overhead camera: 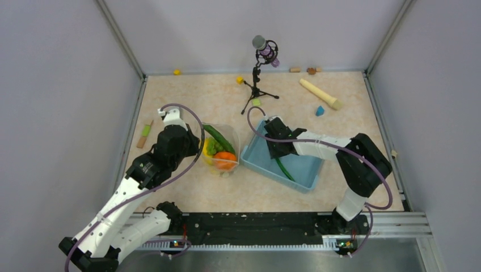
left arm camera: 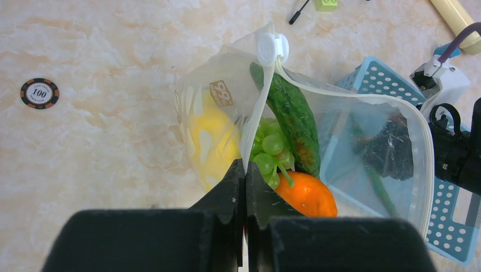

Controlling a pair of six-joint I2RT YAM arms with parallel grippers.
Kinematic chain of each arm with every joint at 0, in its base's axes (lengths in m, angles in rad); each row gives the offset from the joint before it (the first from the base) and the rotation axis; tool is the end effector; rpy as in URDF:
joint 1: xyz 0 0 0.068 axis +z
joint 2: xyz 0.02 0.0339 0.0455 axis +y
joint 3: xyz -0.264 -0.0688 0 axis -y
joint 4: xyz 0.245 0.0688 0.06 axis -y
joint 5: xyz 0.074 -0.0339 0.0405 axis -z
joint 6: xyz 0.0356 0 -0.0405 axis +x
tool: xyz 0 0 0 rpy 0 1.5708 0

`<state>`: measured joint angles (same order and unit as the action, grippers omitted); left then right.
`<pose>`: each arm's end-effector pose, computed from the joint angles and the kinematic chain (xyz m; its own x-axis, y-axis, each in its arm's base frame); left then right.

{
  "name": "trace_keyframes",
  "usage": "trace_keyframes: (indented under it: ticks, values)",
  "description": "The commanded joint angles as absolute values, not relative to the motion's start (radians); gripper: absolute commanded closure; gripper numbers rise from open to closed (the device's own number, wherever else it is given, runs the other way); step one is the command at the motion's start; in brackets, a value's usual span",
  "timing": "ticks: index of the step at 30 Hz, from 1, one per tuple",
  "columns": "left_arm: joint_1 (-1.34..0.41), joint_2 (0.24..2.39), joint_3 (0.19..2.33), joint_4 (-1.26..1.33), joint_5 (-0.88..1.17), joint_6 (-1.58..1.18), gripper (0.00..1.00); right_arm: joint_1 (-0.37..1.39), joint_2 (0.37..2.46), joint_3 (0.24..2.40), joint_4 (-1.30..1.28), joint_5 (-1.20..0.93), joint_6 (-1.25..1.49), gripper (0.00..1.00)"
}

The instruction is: Place the food in the zip-top bag and seal the zipper

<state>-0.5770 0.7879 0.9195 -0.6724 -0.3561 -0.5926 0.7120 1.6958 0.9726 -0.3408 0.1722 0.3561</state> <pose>0.1416 -0.0773 0.3370 -0.5036 -0.2968 -0.8114 -0.0247 0.9437 -0.3299 0.2532 0.2105 0.1629 -0.8228 -0.2564 -0.5072 -0.3135 0.9491 0.0288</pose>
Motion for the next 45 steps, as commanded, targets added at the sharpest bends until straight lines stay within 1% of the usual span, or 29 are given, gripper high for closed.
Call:
trace_keyframes:
  ticks: [1, 5, 6, 11, 22, 27, 30, 33, 38, 41, 45]
  values:
    - [-0.572, 0.785, 0.911, -0.608, -0.360, -0.593, 1.00, 0.719, 1.741, 0.991, -0.374, 0.204, 0.389, 0.76]
    - [-0.572, 0.778, 0.908, -0.606, -0.356, -0.593, 1.00, 0.719, 1.707, 0.986, -0.367, 0.243, 0.398, 0.96]
    - [-0.572, 0.778, 0.908, -0.605, -0.352, -0.593, 1.00, 0.720, 1.688, 0.981, -0.360, 0.252, 0.394, 1.00]
    - [-0.573, 0.766, 0.904, -0.603, -0.346, -0.597, 1.00, 0.739, 1.522, 0.925, -0.233, 0.293, 0.339, 1.00]
    - [-0.572, 0.742, 0.890, -0.587, -0.335, -0.607, 1.00, 0.746, 1.115, 0.769, 0.095, 0.274, 0.241, 1.00]
    - [-0.573, 0.730, 0.885, -0.587, -0.348, -0.612, 1.00, 0.746, 0.989, 0.709, 0.312, 0.142, 0.214, 1.00]
    - [-0.572, 0.722, 0.885, -0.590, -0.345, -0.614, 1.00, 0.746, 0.979, 0.719, 0.419, 0.030, 0.201, 1.00]
    - [-0.572, 0.718, 0.881, -0.582, -0.347, -0.613, 1.00, 0.746, 1.011, 0.762, 0.521, -0.118, 0.215, 1.00]
    - [-0.573, 0.722, 0.885, -0.588, -0.344, -0.616, 1.00, 0.760, 1.140, 0.927, 0.579, -0.351, 0.270, 1.00]
    - [-0.573, 0.719, 0.883, -0.588, -0.350, -0.618, 1.00, 0.805, 1.208, 1.005, 0.628, -0.417, 0.262, 1.00]
    - [-0.572, 0.718, 0.882, -0.589, -0.350, -0.623, 1.00, 0.871, 1.271, 1.066, 0.696, -0.425, 0.215, 1.00]
